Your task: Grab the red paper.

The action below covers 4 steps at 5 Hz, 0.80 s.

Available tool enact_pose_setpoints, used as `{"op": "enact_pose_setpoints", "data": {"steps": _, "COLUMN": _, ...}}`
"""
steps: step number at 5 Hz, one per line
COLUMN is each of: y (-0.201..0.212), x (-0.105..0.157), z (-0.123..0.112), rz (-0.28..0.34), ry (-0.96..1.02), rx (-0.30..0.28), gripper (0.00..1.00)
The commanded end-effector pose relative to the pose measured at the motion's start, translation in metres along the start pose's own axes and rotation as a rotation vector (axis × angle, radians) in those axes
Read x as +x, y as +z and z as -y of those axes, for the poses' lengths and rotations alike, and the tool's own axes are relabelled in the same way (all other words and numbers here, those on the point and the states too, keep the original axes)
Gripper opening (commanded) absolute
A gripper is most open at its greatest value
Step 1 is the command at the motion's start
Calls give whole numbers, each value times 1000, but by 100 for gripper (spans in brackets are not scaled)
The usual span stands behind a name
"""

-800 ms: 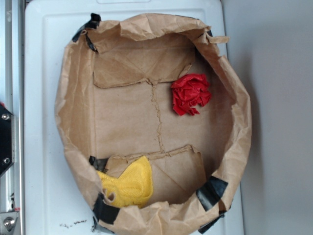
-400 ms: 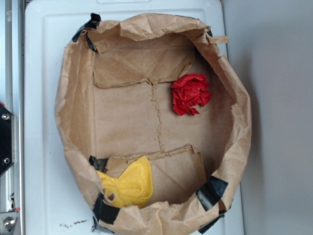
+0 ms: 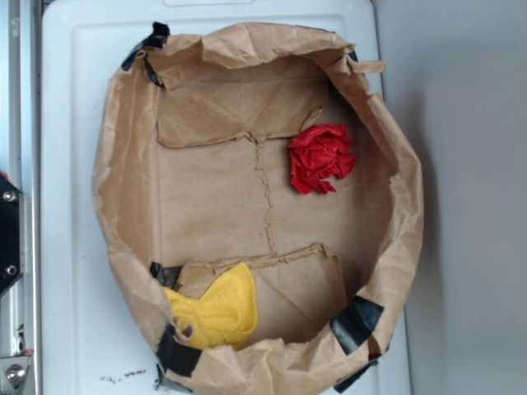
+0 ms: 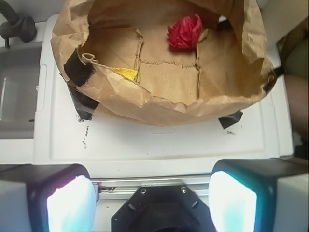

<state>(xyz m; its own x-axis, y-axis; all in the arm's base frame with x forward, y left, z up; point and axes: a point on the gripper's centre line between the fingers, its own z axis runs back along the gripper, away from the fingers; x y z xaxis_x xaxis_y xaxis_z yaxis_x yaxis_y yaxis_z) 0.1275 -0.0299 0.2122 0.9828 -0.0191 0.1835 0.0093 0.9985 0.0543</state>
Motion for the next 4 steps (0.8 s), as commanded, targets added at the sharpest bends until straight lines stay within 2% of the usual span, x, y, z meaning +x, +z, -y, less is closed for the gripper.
{"op": "enact_pose_setpoints", "data": {"steps": 1, "y": 4, "x": 26, "z": 5, "rz": 52, "ry": -22, "rx": 48, "gripper": 100}}
{"op": "enact_pose_setpoints", "data": {"steps": 3, "y": 4, "x": 26, "z": 5, "rz": 52, "ry": -22, "rx": 48, "gripper": 100}}
{"op": "enact_pose_setpoints", "data": {"steps": 4, "y": 1, "x": 33, "z": -2, "rz": 175, "ry": -45, "rx": 8, "gripper": 100}}
